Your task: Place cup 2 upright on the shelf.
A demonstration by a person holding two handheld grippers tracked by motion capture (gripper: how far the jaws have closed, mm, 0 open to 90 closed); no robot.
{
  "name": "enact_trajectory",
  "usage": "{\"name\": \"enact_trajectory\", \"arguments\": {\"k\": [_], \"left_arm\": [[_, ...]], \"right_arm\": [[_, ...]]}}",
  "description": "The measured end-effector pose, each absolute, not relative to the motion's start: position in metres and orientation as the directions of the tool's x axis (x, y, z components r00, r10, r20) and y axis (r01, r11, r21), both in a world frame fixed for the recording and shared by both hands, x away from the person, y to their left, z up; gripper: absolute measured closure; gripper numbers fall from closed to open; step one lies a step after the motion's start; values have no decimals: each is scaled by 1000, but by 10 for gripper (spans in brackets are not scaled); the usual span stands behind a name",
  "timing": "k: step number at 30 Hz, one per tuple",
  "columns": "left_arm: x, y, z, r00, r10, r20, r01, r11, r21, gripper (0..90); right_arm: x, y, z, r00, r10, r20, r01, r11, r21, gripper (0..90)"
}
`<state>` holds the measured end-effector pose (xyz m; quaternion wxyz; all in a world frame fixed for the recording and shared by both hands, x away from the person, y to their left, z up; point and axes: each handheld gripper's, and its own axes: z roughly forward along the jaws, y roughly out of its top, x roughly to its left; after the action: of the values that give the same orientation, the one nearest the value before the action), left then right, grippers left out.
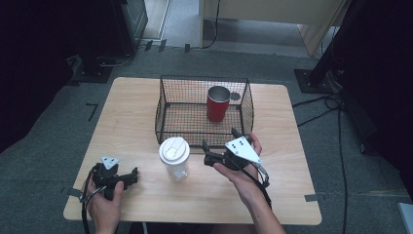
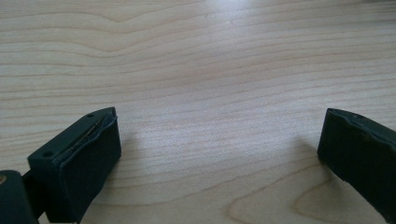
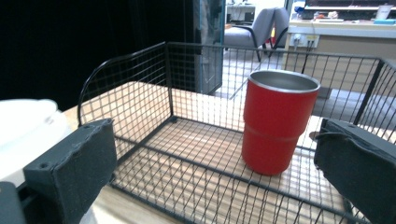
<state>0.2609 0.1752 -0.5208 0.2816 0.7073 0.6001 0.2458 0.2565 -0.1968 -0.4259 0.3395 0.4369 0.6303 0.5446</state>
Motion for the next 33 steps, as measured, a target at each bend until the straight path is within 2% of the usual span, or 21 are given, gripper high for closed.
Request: {"name": "enact_trajectory", "arguments": {"k": [21, 33], "left_arm": [[261, 175, -521, 159, 987, 10, 710, -121, 694, 0], [261, 175, -521, 159, 987, 10, 711, -122, 693, 0]], "right_arm": [[226, -174, -453, -497, 865, 77, 221, 40, 974, 0], [221, -158, -463, -542, 837, 80, 232, 57, 971, 0]]}}
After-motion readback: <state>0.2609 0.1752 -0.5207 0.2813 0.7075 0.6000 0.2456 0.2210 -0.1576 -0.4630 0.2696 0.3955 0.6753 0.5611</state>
